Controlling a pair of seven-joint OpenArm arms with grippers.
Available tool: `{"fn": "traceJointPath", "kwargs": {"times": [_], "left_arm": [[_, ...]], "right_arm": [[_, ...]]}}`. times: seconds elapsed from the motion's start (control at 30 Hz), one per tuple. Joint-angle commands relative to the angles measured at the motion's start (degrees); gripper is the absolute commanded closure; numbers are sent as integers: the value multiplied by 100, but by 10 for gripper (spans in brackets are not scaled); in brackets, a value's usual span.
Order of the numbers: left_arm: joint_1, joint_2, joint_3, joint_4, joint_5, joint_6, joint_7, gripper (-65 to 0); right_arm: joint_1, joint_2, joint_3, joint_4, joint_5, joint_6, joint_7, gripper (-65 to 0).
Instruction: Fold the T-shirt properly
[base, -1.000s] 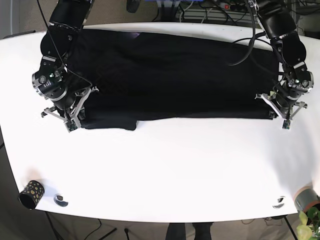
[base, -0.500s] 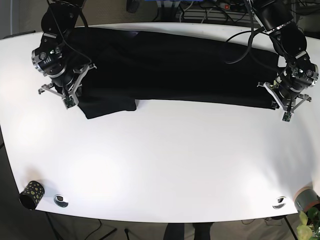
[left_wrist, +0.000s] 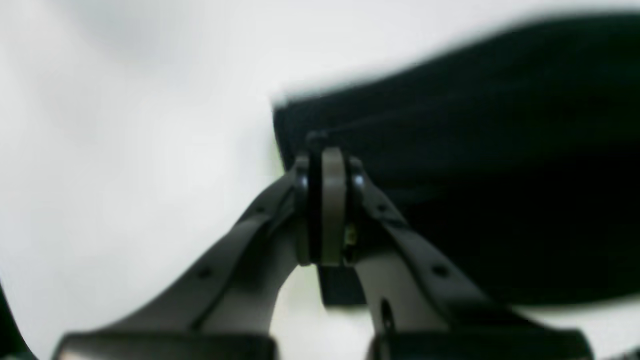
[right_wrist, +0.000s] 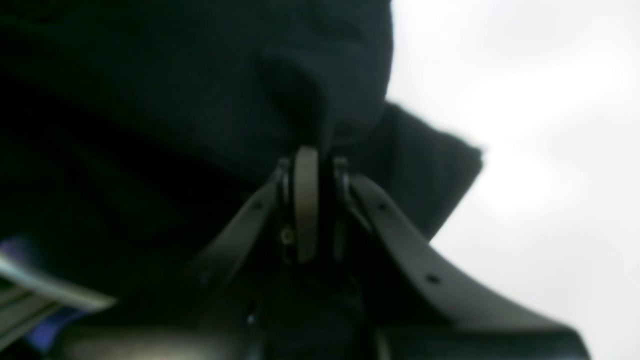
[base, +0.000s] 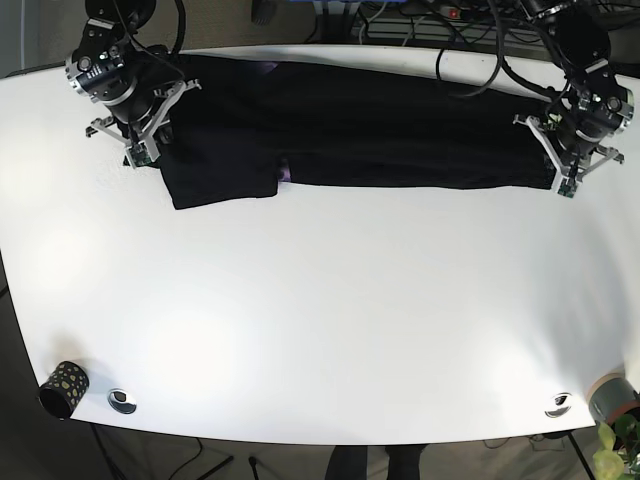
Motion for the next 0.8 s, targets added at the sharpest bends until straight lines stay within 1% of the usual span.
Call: {"fn": "traceJointPath", "kwargs": {"times": [0.0,0.07,0.1,0.17,0.23,0.27,0.3,0.4,0.47,0.6,0.67,0.77], "left_arm": [[-14,-96,-36,110,-25,14,-100,0],[118,-113,-28,110,-33,14,-100,0],[144,-122,-19,101,-25,14,-100,0],[153,-122,-19,66,-25,14,-100,-36],[162,-131,-10,-84,-25,14,-100,-131],[162,-148,-10,-137,-16,14,-100,-171],[162,-245,-10,-224,-25,14,-109,-239],[153,-368,16,-391,-42,14,-118,-379],[144,-394,25,-400,-51,14,-118,-411],[-40,-403,-28,-181,-51,14,-109,-403],[-75,-403,-28,-57,-60,14,-109,-403],[-93,-377,-10,48,-60,14,-109,-403]], "right_arm": [[-59,51,113,60,63,-42,91,0],[-111,33,131,-1,45,-42,91,-25],[-120,-11,149,-98,63,-42,91,-65],[-111,-19,157,-195,19,-42,91,-141],[-67,-11,166,-274,19,-42,91,-249],[-67,-11,166,-291,19,-42,91,-285],[-59,-11,166,-291,45,-42,91,-342],[-59,-28,166,-274,80,2,91,-449],[-59,-28,166,-195,116,2,91,-476],[-50,16,166,-80,661,2,91,-480],[38,157,149,-89,986,2,91,-482],[319,253,122,-186,1188,-50,91,-482]]}}
